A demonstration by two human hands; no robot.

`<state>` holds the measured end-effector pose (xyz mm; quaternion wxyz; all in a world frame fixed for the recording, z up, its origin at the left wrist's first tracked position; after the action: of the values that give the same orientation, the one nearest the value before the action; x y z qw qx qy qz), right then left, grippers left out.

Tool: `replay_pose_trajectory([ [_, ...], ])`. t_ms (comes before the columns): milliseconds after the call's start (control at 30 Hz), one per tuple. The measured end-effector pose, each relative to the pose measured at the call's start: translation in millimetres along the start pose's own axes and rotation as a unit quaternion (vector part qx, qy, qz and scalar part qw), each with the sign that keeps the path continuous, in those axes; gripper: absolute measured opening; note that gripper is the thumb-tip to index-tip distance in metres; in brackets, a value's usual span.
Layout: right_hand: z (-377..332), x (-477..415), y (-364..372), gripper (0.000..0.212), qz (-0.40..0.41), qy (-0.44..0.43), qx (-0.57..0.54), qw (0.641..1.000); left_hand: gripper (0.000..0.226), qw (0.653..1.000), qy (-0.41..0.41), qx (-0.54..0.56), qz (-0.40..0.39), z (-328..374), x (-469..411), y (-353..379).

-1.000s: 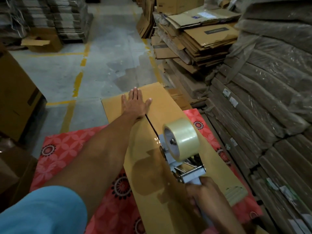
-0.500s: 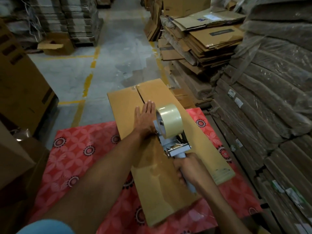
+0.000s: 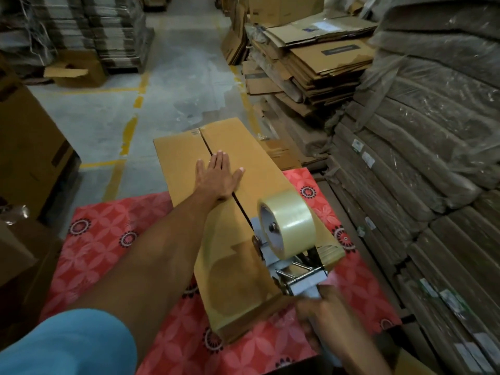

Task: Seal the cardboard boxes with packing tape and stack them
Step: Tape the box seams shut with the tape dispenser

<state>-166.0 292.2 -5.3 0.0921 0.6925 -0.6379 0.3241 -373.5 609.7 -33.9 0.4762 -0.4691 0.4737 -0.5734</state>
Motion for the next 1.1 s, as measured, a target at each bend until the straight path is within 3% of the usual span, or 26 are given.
replay_pose_trajectory([
  [133,5.3,2.3,7.4,0.018,0.02,0.011,-0.061,0.998,0.083,1.0,-0.015,0.021,-0.004,11.2,19.3,-3.5],
  [267,4.8,4.5,10.6,0.031,0.024,0.011,-0.121,0.992,0.081,0.998,0.048,0.038,-0.013,45.6,79.3,12.7],
  [333,4.4,7.1,14.7,0.024,0.025,0.013,-0.138,0.99,0.085,0.996,0.082,0.027,-0.015,57.1,105.1,20.2],
  [400,4.9,6.5,13.8,0.024,0.032,0.015,-0.121,0.992,0.093,0.995,0.094,0.012,-0.024,59.7,117.2,25.3],
  [533,7.2,1.4,7.1,0.015,0.057,-0.005,0.018,0.998,0.093,0.995,0.099,0.015,-0.031,59.5,124.6,22.8],
  [667,13.1,3.7,10.0,0.018,0.072,0.052,-0.092,0.992,0.09,0.994,0.096,0.009,-0.048,61.8,126.5,17.6],
  [733,12.7,7.2,10.7,0.015,0.069,0.042,-0.08,0.994,0.092,0.994,0.095,0.007,-0.053,62.1,128.7,17.5],
  [833,11.8,18.1,5.5,0.038,0.057,-0.002,-0.001,0.998,0.095,0.995,0.087,0.0,-0.057,61.0,133.8,16.0],
  [900,14.5,31.8,1.8,0.032,0.041,-0.028,0.061,0.997,0.084,0.995,0.085,-0.011,-0.054,63.1,134.7,15.3],
  [967,26.2,52.1,-2.7,0.017,0.04,-0.028,-0.009,0.999,0.074,0.996,0.076,0.009,-0.053,65.1,131.8,17.0],
  [1100,69.0,83.6,-10.4,0.016,0.068,-0.015,-0.037,0.997,0.086,0.997,0.05,0.018,-0.052,65.6,123.3,22.9],
])
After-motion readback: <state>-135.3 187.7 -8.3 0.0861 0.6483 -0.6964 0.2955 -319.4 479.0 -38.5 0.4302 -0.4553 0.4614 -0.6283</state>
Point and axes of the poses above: each hand's wrist, its own x-axis away from the middle knuckle, its own y-axis out of the palm, z = x × y, the point moved 7 cm from there along -x, towards the middle knuckle
